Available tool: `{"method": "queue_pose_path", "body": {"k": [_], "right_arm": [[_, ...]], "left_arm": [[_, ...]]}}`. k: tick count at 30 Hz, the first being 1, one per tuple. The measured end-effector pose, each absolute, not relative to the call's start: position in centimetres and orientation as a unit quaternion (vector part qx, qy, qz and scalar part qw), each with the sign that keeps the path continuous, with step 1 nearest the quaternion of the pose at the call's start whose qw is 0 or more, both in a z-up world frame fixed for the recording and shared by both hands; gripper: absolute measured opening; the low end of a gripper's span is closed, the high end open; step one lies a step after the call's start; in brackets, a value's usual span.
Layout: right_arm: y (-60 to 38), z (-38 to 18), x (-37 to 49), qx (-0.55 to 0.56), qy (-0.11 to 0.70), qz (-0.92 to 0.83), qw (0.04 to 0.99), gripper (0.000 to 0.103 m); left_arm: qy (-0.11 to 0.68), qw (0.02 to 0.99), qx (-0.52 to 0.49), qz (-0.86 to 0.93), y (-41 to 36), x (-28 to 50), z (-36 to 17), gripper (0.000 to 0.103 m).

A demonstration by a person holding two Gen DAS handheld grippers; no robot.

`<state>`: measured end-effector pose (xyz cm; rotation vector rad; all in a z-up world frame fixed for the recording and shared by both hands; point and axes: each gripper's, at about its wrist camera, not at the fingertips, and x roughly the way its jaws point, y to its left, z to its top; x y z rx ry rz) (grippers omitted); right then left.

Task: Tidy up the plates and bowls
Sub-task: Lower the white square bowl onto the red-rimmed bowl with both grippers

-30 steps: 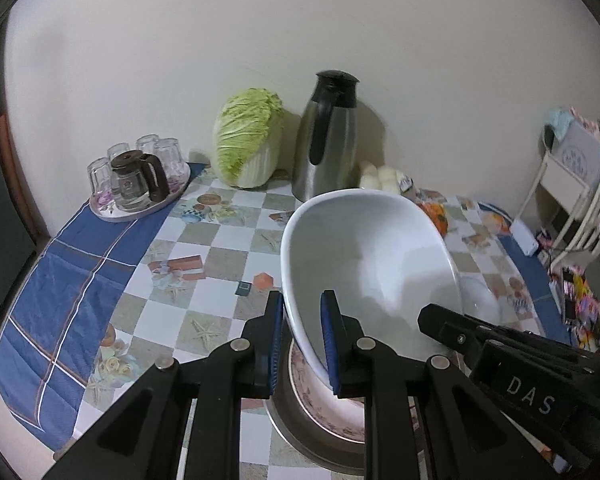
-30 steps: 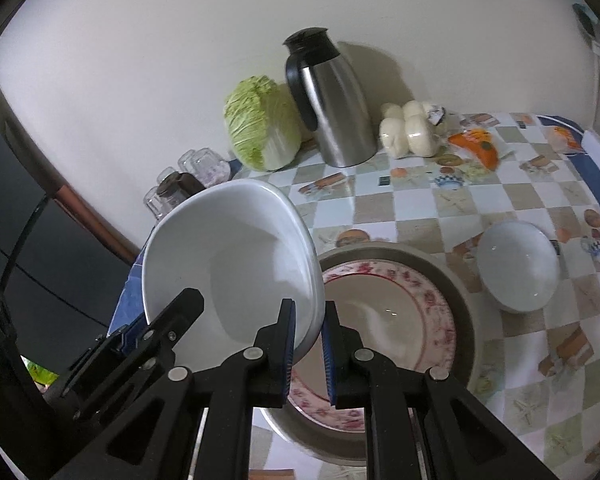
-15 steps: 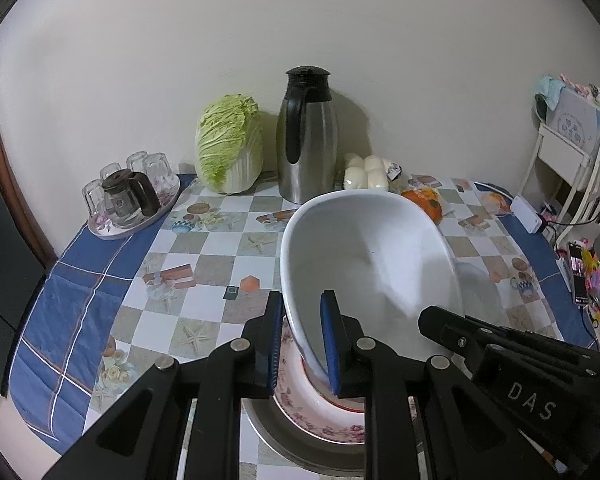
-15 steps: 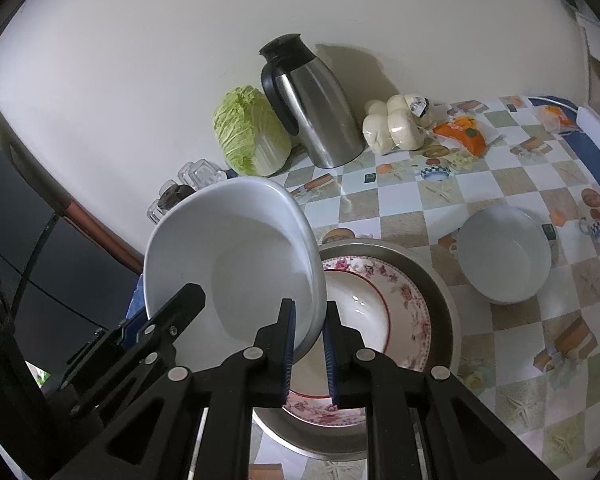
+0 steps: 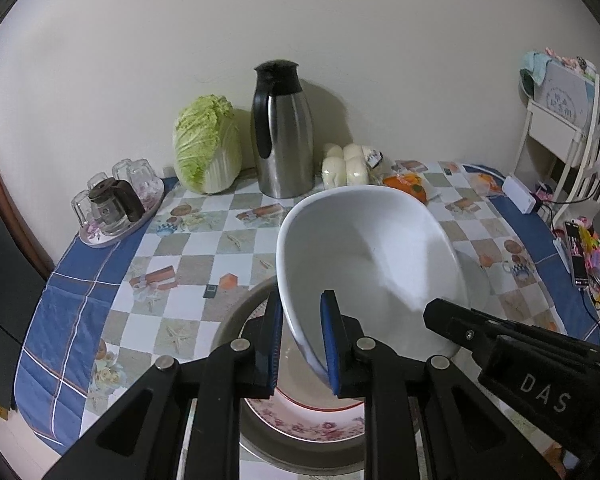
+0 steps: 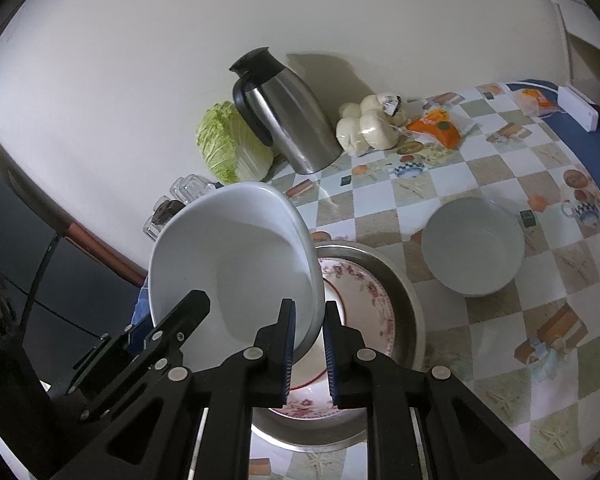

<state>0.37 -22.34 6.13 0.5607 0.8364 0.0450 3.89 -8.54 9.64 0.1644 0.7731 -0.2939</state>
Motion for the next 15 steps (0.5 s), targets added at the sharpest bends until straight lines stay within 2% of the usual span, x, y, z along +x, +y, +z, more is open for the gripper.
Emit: {"method": "queue_pose_path", "body": {"k": [15], "right_arm": [[-22.3, 4.4, 1.1, 0.267, 0.428, 0.015, 0.863, 0.017]], "left_arm": [[0.416, 0.895, 0.084, -0.133, -8.8, 4.8, 7.9, 0.02]]}}
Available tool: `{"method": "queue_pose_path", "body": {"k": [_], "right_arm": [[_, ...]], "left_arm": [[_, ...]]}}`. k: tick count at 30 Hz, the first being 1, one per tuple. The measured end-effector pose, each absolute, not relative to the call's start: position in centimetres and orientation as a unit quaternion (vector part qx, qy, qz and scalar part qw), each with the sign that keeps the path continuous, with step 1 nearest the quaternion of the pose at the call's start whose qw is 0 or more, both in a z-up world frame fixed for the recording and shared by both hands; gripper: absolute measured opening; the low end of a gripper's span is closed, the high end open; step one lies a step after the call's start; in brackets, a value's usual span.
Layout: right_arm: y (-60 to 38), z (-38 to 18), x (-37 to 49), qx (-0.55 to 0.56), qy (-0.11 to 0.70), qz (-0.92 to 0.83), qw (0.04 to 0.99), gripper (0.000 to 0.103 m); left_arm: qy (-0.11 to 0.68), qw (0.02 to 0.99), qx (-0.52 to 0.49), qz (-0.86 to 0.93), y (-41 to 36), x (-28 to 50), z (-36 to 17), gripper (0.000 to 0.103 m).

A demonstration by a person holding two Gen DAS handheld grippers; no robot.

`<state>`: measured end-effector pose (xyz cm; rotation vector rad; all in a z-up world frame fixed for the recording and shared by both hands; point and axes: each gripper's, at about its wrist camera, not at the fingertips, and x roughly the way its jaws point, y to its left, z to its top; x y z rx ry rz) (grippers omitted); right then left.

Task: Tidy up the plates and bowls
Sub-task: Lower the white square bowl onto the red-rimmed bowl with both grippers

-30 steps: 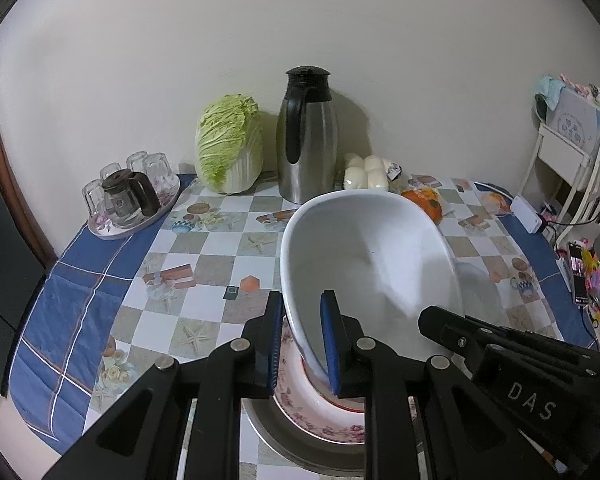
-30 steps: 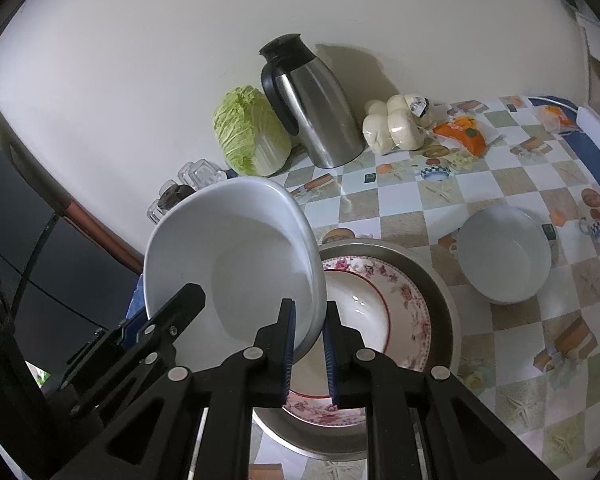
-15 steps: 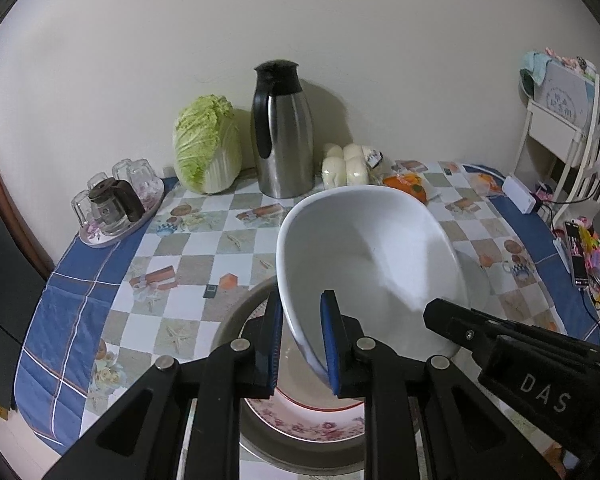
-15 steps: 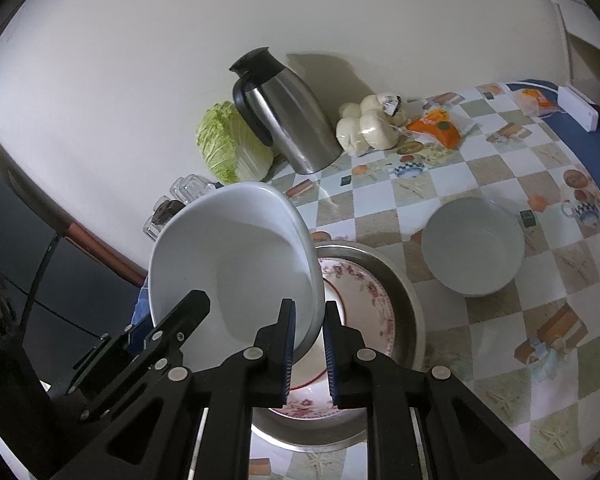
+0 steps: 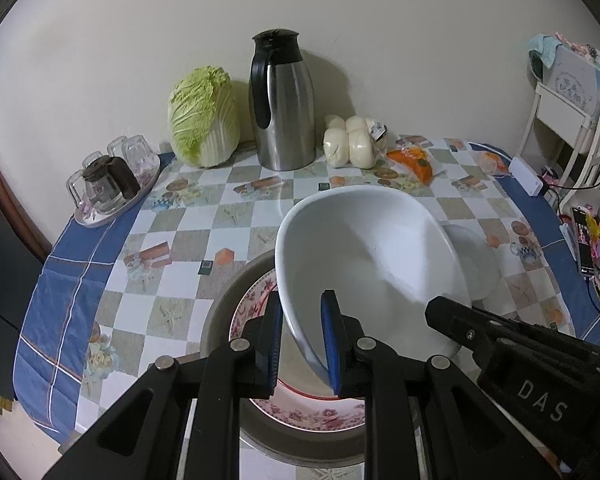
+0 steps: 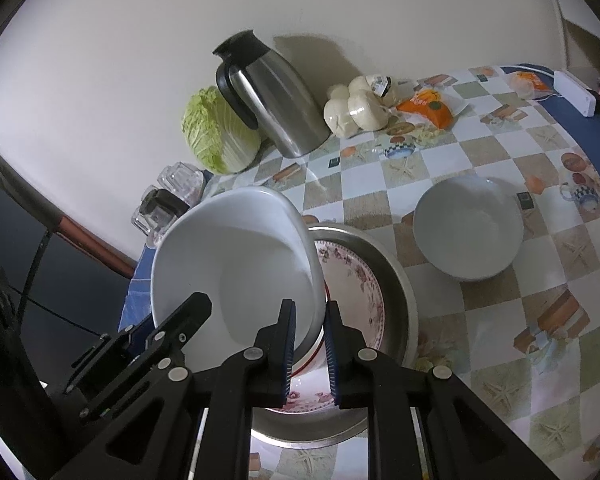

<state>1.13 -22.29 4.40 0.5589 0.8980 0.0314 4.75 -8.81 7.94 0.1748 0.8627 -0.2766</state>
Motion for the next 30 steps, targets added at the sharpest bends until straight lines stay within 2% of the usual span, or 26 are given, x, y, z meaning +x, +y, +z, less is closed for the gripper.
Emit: {"method": "queue_pose_path", "body": {"k": [30], "right_arm": [[-20.4, 3.2, 2.2, 0.243, 0.458, 0.007, 0.855, 0.017]], "left_arm": [[0.482, 0.864, 0.07, -0.125, -7.6, 7.0, 5.1, 0.021]]}}
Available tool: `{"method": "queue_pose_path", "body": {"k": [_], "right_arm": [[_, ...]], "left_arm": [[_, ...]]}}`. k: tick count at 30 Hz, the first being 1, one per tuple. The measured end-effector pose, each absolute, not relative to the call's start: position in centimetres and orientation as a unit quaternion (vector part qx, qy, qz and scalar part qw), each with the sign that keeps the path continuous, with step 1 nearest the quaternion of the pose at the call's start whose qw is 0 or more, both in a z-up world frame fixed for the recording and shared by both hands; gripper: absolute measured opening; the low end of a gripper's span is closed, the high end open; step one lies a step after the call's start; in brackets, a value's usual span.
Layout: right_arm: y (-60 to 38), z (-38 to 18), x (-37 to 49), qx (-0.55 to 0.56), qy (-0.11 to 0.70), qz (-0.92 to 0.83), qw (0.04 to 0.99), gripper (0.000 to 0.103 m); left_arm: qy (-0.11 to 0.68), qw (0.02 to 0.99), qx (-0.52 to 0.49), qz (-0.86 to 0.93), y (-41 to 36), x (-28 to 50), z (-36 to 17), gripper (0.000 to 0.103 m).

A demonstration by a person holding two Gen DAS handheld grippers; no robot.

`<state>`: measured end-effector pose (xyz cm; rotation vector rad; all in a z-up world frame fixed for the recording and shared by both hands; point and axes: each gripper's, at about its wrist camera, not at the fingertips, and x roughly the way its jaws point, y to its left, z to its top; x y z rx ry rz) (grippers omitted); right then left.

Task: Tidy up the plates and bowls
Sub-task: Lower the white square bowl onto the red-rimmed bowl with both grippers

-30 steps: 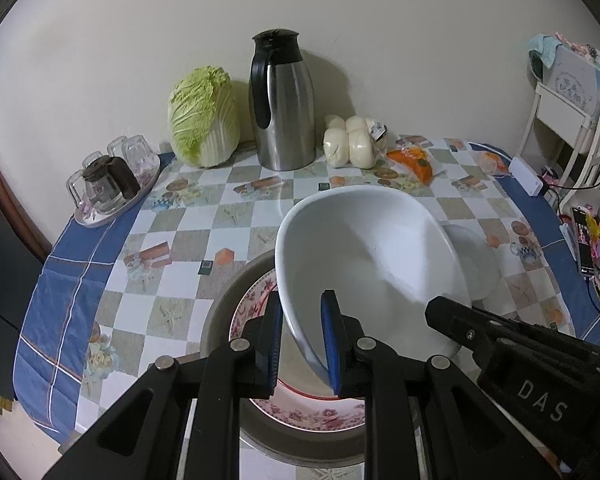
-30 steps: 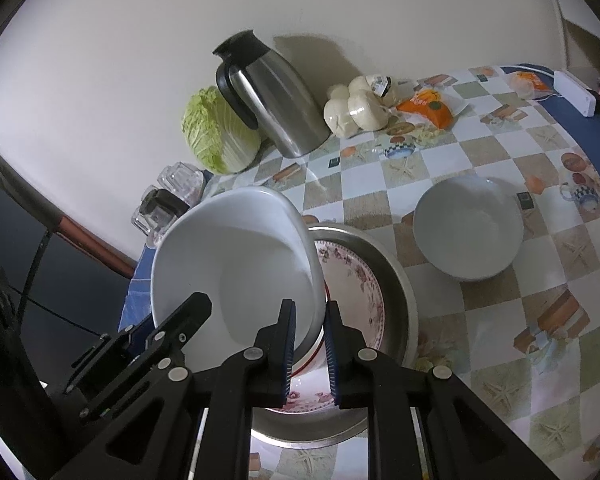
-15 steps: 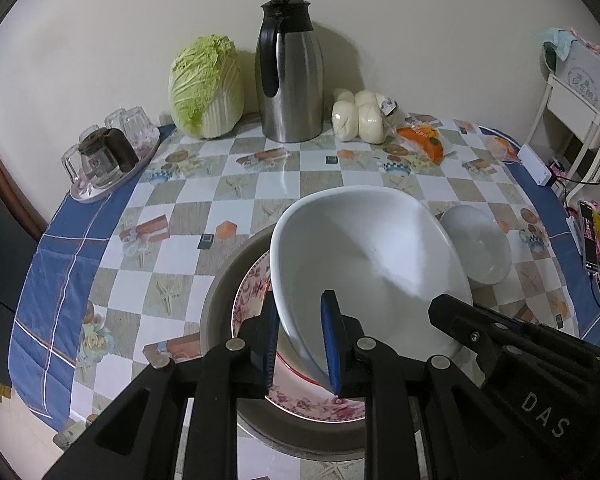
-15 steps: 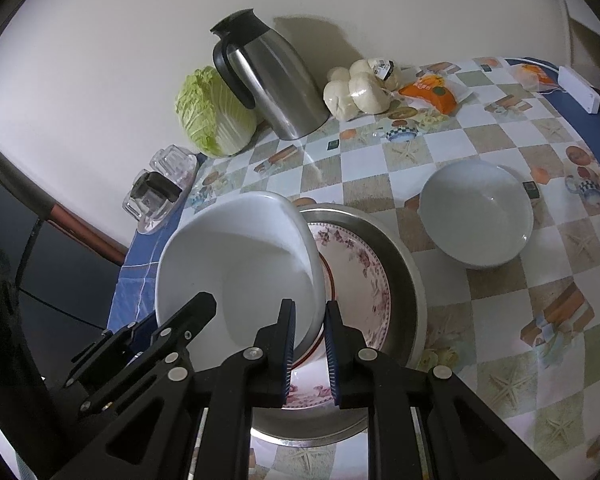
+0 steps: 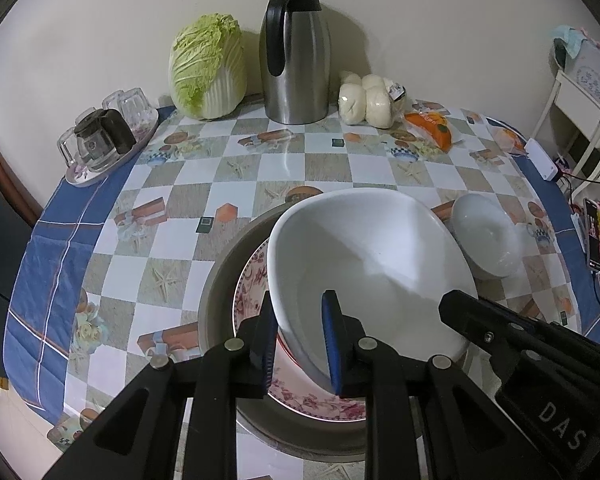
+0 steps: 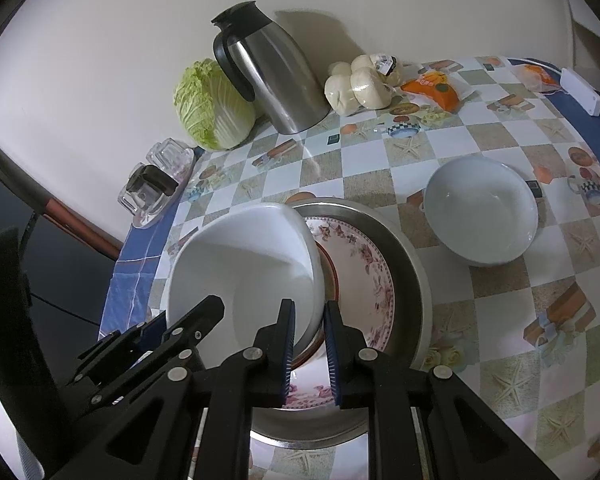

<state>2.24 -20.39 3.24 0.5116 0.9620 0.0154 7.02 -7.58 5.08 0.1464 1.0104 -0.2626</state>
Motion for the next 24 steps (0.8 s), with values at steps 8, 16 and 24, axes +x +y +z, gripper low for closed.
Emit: {"method": "queue_pose_path", "body": {"k": [8, 16, 24], "right_arm": [[-20.29, 3.28, 2.29, 0.241, 0.455, 0.008, 0.857, 0.018], [-20.27, 3.14, 2.35, 0.241, 0.456, 0.008, 0.857, 0.018], [-20.29, 2.59, 2.48, 0.241, 0.459, 0.008, 0.855, 0.018]], "left_arm": [[0.491, 0.86, 0.066, -0.124, -7.39, 7.42, 4.47, 0.022], [0.489, 0.861, 0.068, -0.125, -7.41, 7.51, 4.48, 0.022], [0.487, 0.861, 0.079, -0.124, -7.86, 7.64, 4.19, 0.025]]}}
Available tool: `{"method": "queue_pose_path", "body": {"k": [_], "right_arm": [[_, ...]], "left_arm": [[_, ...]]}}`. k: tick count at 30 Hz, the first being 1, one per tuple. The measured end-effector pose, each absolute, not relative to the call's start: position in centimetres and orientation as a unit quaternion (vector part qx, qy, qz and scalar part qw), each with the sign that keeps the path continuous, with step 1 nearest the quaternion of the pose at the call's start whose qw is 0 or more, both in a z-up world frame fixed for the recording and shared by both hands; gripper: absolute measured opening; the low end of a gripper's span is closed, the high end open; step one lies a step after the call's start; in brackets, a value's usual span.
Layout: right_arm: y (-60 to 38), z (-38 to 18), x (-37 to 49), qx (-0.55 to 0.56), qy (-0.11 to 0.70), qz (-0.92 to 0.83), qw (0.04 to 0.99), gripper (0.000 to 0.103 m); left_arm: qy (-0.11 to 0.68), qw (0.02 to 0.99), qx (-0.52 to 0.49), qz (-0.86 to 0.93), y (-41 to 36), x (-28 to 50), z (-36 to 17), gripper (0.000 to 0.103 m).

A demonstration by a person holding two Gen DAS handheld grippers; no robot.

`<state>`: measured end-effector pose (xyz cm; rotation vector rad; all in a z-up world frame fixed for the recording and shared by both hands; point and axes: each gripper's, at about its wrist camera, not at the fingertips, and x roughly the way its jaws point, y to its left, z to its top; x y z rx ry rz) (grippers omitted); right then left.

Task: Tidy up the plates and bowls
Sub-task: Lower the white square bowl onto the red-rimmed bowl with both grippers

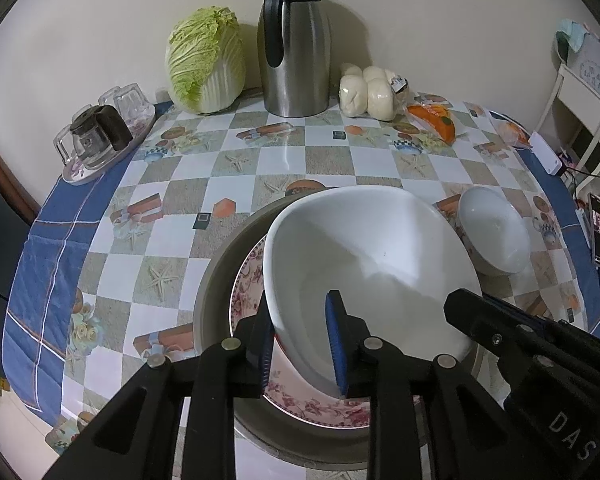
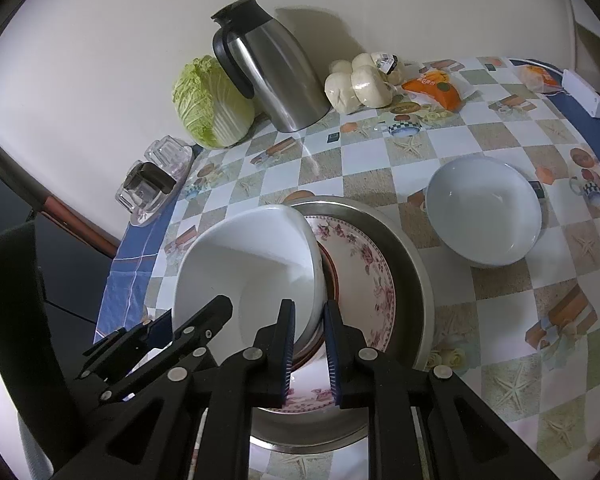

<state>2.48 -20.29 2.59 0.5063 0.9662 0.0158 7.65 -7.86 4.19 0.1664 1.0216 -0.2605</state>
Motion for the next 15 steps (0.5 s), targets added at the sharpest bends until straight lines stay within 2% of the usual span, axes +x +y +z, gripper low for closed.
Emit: {"method": "queue_pose_path", "body": {"k": [10, 15], "right_arm": [[-20.37, 2.22, 2.67, 0.243, 0.463, 0.008, 0.852, 0.018], [-20.34, 2.22, 2.72, 0.242, 0.465, 0.007, 0.852, 0.018]], "left_arm": [[0.489, 0.86, 0.074, -0.127, -7.73, 7.7, 4.18, 0.026], [0.486, 0.861, 0.064, -0.136, -7.66, 7.52, 4.81, 0.032]]}}
